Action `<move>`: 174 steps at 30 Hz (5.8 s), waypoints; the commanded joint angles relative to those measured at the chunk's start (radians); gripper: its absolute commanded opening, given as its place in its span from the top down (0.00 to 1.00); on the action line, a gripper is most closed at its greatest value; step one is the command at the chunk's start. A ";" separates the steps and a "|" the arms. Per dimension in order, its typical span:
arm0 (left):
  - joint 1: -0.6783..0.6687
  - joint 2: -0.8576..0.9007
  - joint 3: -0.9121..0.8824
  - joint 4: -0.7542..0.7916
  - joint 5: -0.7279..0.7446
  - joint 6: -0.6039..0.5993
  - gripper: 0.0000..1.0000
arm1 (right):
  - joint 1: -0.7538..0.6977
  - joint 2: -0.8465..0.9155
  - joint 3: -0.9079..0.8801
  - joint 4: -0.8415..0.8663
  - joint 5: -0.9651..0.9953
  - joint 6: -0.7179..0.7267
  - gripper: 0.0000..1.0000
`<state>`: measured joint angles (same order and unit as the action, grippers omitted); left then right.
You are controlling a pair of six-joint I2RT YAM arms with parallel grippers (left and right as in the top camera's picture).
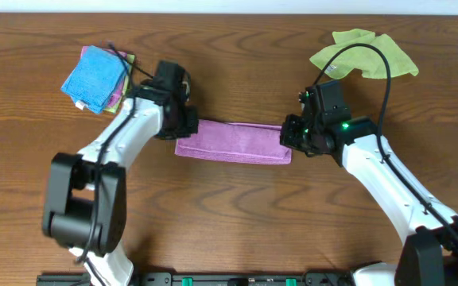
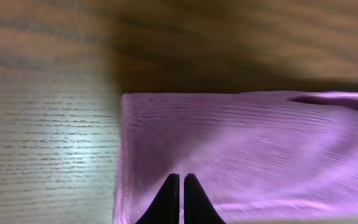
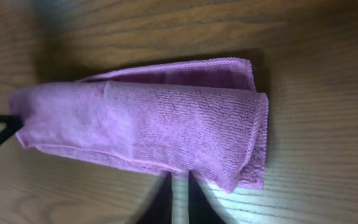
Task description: Fold the cloth
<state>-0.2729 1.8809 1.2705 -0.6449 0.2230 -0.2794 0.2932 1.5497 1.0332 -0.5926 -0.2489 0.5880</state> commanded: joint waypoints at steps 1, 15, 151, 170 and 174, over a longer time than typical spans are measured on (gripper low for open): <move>-0.003 0.063 0.016 0.003 -0.099 -0.038 0.94 | -0.018 0.006 0.011 -0.019 0.002 -0.036 0.59; -0.004 0.154 0.016 -0.003 -0.046 -0.043 0.94 | -0.174 0.120 -0.013 -0.023 -0.188 -0.249 0.01; -0.160 0.000 -0.138 0.295 0.531 -0.248 0.05 | -0.260 0.319 0.333 -0.329 0.091 -0.222 0.98; -0.252 0.174 -0.138 0.571 0.555 -0.523 0.05 | -0.232 0.508 0.229 -0.136 -0.088 -0.192 0.99; -0.253 0.174 -0.138 0.567 0.533 -0.539 0.05 | -0.174 0.509 0.229 -0.145 -0.153 -0.192 0.98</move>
<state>-0.5209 2.0151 1.1381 -0.0631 0.8074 -0.7872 0.0711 2.0125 1.2716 -0.7315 -0.3367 0.3859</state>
